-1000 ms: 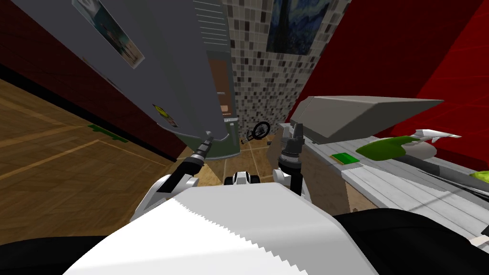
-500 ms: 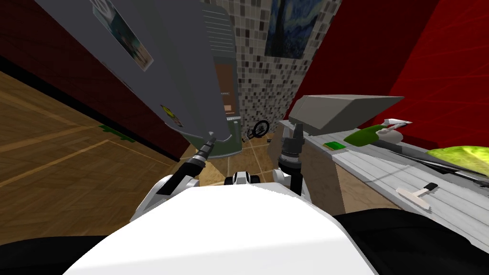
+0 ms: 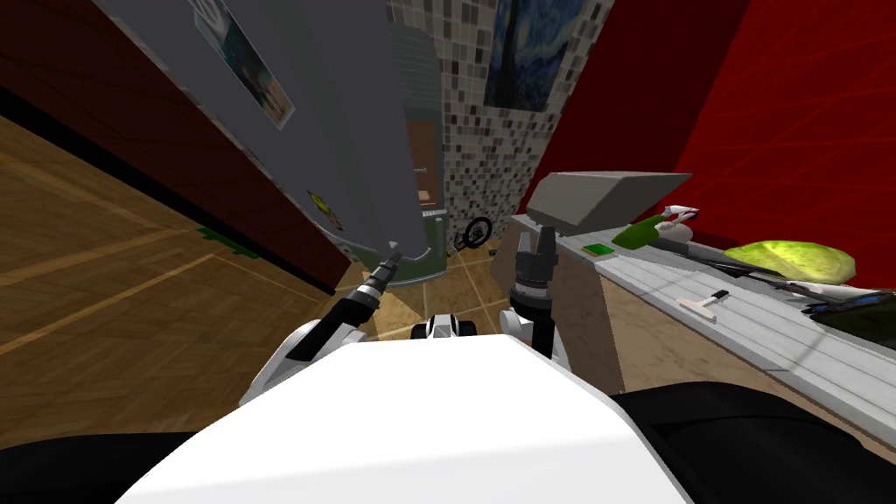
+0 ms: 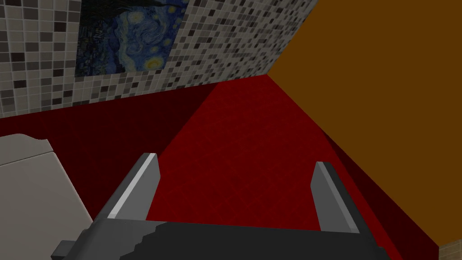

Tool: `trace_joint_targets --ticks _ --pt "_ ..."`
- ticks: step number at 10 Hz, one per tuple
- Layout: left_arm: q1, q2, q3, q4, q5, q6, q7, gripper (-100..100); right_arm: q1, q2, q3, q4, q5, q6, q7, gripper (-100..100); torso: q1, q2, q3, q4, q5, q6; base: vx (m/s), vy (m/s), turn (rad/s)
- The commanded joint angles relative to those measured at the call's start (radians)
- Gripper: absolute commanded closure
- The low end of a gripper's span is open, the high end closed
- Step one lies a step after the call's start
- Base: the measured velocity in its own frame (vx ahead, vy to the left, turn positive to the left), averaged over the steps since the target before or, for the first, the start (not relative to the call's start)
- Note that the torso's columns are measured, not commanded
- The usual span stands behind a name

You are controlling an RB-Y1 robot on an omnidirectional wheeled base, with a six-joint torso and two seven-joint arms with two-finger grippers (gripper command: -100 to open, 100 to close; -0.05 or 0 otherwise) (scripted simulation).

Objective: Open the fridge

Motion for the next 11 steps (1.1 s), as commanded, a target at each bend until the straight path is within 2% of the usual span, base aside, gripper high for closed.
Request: trace_joint_targets --ticks 1,2,3,4,7,8,11 --pt "-0.002 0.016 0.003 -0.018 0.005 -0.029 -0.003 100 0.0 0.0 0.0 0.0 0.0 0.0 0.0 0 0.0 0.002 0.001 0.0 0.0 0.001 -0.182 0.192 -0.054" --pt "-0.003 0.031 -0.011 -0.023 0.014 -0.036 -0.005 100 0.0 0.0 0.0 0.0 0.0 0.0 0.0 0 -0.005 0.0 0.0 -0.001 -0.001 0.002 -0.197 0.215 -0.085" --pt "0.008 0.029 -0.014 -0.011 0.013 -0.019 -0.004 100 0.0 0.0 0.0 0.0 0.0 0.0 0.0 0 -0.006 0.001 0.0 -0.001 -0.001 0.004 -0.104 0.109 -0.045" --pt "0.003 0.048 -0.029 -0.012 0.023 -0.026 -0.005 100 0.0 0.0 0.0 0.0 0.0 0.0 0.0 0 -0.013 -0.004 -0.001 -0.005 -0.002 0.004 -0.105 0.165 -0.079" --pt "-0.01 0.081 -0.052 -0.017 0.041 -0.044 -0.006 100 0.0 0.0 0.0 0.0 0.0 0.0 0.0 0 -0.003 0.0 0.002 -0.005 0.002 0.004 -0.152 0.253 -0.122" --pt "-0.01 0.081 -0.052 -0.017 0.041 -0.044 -0.006 100 0.0 0.0 0.0 0.0 0.0 0.0 0.0 0 -0.004 -0.002 0.0 -0.005 0.001 0.004 -0.107 0.201 -0.045" --pt "-0.024 0.115 -0.074 -0.022 0.059 -0.063 -0.006 100 0.0 0.0 0.0 0.0 0.0 0.0 0.0 0 0.0 -0.007 -0.004 -0.004 0.001 0.002 -0.127 0.237 -0.089"
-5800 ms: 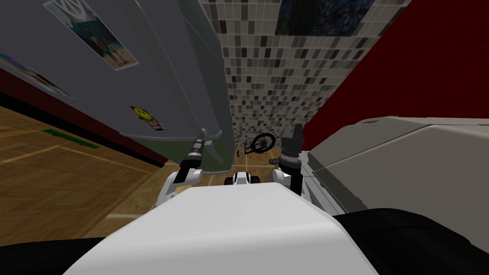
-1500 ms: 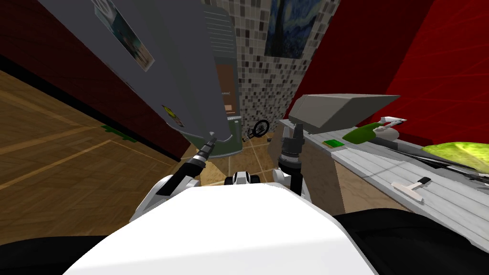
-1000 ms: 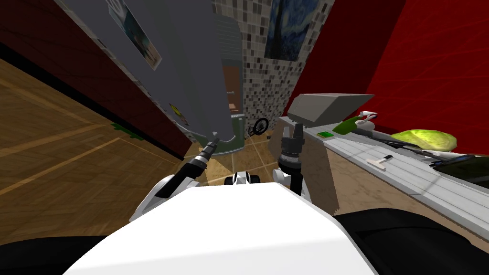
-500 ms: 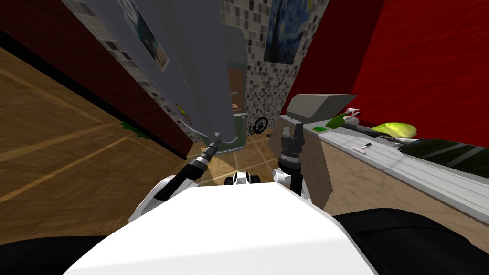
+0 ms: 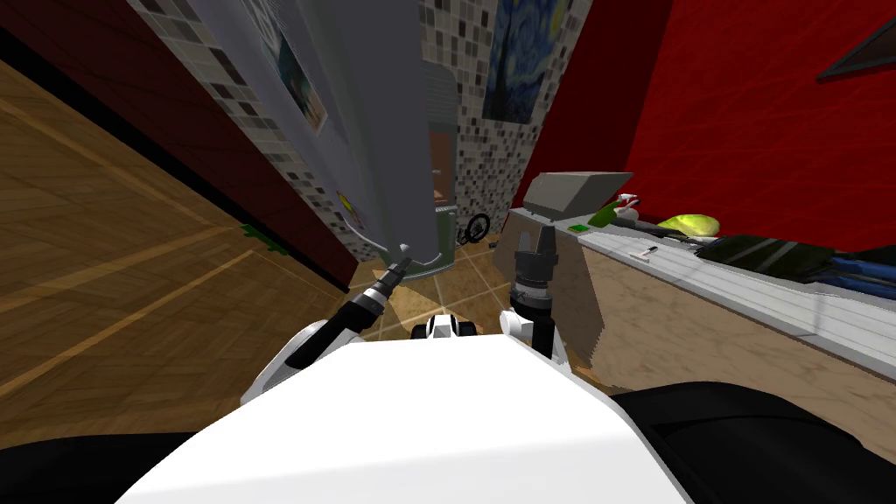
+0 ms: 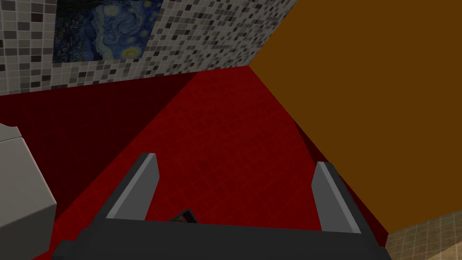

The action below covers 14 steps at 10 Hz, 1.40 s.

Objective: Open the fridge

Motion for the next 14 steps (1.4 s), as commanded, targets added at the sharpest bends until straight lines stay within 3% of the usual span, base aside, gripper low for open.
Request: trace_joint_targets --ticks 1,5,6,8,13,14 --pt "-0.022 0.036 -0.002 -0.013 0.018 -0.033 0.0 100 0.0 0.0 0.0 0.0 0.0 0.0 0.0 0 0.0 -0.001 -0.001 0.0 0.0 0.001 -0.159 0.242 -0.16" --pt "-0.035 0.069 -0.025 -0.018 0.036 -0.052 0.0 100 0.0 0.0 0.0 0.0 0.0 0.0 0.0 0 -0.002 0.0 -0.001 0.001 -0.001 0.0 -0.131 0.223 -0.071" --pt "-0.067 0.09 0.0 -0.009 0.072 0.014 0.027 -100 0.0 0.0 0.0 0.0 0.0 0.0 0.0 0 -0.002 0.0 -0.001 0.002 -0.001 0.001 -0.11 0.087 -0.092" --pt "-0.099 0.098 0.015 -0.011 0.087 0.043 0.039 -100 0.0 0.0 0.0 0.0 0.0 0.0 0.0 0 -0.018 0.0 0.002 -0.006 -0.003 0.004 -0.028 -0.036 0.009" --pt "-0.232 0.138 0.092 -0.019 0.164 0.174 0.099 -100 0.0 0.0 0.0 0.0 0.0 0.0 0.0 0 -0.009 0.013 0.007 0.003 -0.004 0.001 -0.042 -0.038 -0.046" --pt "-0.236 0.138 0.092 -0.019 0.164 0.174 0.099 -100 0.0 0.0 0.0 0.0 0.0 0.0 0.0 0 -0.008 0.014 0.008 0.005 -0.004 -0.001 -0.038 -0.003 0.002"
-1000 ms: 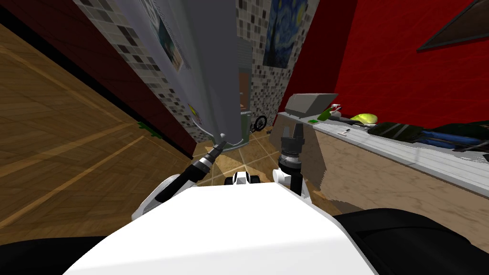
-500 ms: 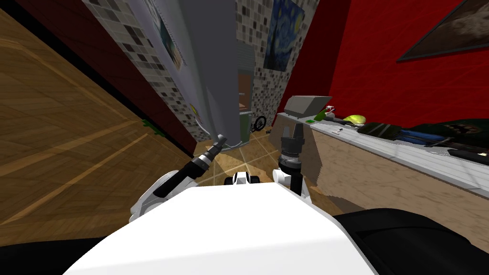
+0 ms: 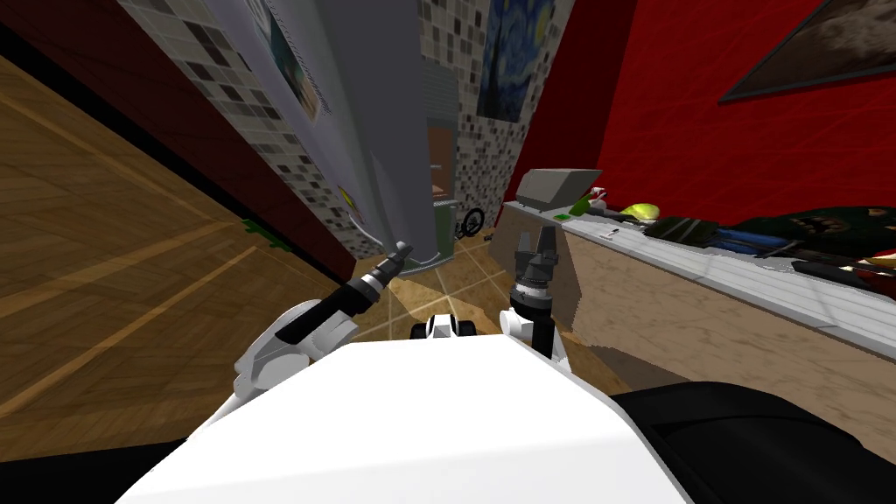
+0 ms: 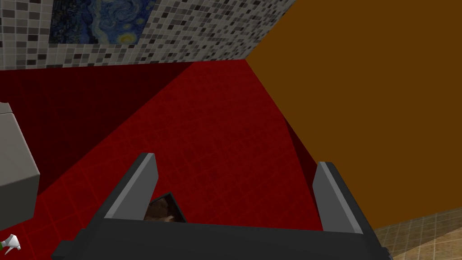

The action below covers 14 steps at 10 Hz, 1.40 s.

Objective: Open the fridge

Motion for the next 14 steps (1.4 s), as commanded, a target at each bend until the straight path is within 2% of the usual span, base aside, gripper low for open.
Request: trace_joint_targets --ticks 1,4,5,7,8,9,14 --pt "-0.07 -0.001 0.03 -0.007 0.013 0.048 0.017 -100 0.0 0.0 0.0 0.0 0.0 0.0 0.0 0 0.0 0.0 0.0 0.002 0.0 0.0 -0.032 -0.005 -0.029" --pt "-0.073 -0.001 0.03 -0.007 0.013 0.048 0.017 -100 0.0 0.0 0.0 0.0 0.0 0.0 0.0 0 -0.001 0.0 -0.001 0.004 -0.002 -0.002 -0.012 -0.002 -0.007" --pt "-0.1 0.007 0.045 -0.008 0.029 0.074 0.029 -100 0.0 0.0 0.0 0.0 0.0 0.0 0.0 0 -0.001 0.0 -0.002 0.006 -0.002 -0.001 -0.024 -0.015 -0.022" --pt "-0.1 0.007 0.045 -0.008 0.029 0.074 0.029 -100 0.0 0.0 0.0 0.0 0.0 0.0 0.0 0 -0.001 0.005 0.0 0.009 -0.003 -0.003 -0.013 -0.011 -0.013" --pt "-0.089 0.013 0.019 0.006 0.043 0.1 0.032 -100 0.0 0.0 0.0 0.0 0.0 0.0 0.0 0 0.0 0.006 0.0 0.01 -0.003 -0.004 0.004 -0.007 -0.02" --pt "-0.087 0.013 0.017 0.009 0.045 0.101 0.034 0 0.0 0.0 0.0 0.0 0.0 0.0 0.0 0 -0.003 0.004 0.003 0.003 -0.002 0.0 0.009 0.0 -0.009" --pt "-0.08 0.014 0.013 0.021 0.047 0.108 0.036 0 0.0 0.0 0.0 0.0 0.0 0.0 0.0 0 -0.006 -0.005 0.001 -0.009 0.002 0.006 0.003 0.003 0.0"
